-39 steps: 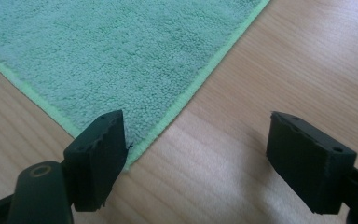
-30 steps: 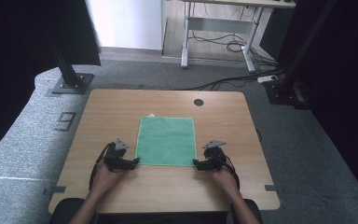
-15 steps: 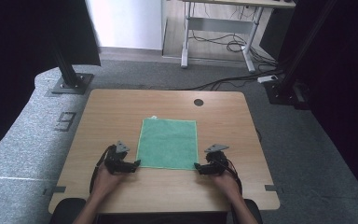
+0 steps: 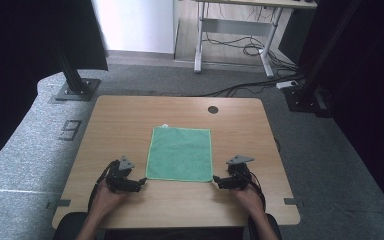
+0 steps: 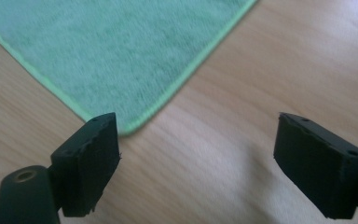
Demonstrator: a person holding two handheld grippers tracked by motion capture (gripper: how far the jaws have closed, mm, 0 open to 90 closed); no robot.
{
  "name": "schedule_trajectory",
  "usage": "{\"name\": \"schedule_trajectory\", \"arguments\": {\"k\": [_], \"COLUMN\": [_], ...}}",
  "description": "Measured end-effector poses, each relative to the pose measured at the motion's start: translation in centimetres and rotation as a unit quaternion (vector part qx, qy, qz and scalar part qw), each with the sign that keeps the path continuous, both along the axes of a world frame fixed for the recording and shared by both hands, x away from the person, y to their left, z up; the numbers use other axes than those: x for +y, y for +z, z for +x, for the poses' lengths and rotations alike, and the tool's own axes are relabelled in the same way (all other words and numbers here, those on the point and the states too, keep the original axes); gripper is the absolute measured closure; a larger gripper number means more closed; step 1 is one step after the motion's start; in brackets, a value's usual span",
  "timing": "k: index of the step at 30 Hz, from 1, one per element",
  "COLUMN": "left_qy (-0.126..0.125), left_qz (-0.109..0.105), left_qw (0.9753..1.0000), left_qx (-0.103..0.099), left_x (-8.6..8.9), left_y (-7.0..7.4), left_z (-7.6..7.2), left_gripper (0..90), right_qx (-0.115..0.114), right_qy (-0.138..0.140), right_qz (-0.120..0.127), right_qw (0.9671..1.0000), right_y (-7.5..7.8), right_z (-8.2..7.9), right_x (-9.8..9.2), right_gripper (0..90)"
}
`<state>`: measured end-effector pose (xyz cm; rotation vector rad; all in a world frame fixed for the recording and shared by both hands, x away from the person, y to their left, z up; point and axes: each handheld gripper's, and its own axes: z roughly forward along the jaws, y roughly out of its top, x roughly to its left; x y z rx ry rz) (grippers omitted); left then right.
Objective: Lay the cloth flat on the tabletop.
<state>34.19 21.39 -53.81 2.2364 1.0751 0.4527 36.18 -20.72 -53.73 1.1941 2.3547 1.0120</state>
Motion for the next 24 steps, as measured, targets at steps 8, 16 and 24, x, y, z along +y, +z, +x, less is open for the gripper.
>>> {"name": "schedule_trajectory", "arguments": {"k": [8, 16, 24], "left_qy": [0.011, 0.008, 0.010], "left_qz": [-0.017, -0.019, -0.020], "left_qw": [0.9996, 0.9997, 0.9997], "left_qx": [0.019, 0.015, 0.013], "left_x": [1.3, 1.3, 1.2], "left_y": [-0.6, -1.0, -1.1], "left_z": [0.1, 0.2, 0.2], "left_gripper": [8.9, 0.0, 0.0], "right_qx": [0.017, 0.006, -0.009], "right_qy": [-0.008, -0.006, -0.016], "right_qz": [-0.017, -0.023, -0.012], "right_qw": [0.9997, 0.9997, 0.9998], "right_y": [-1.1, -1.6, -1.9], "right_z": [-0.1, -0.1, -0.1], "right_x": [-1.0, -0.9, -1.0], "right_gripper": [7.6, 0.0, 0.0]}}
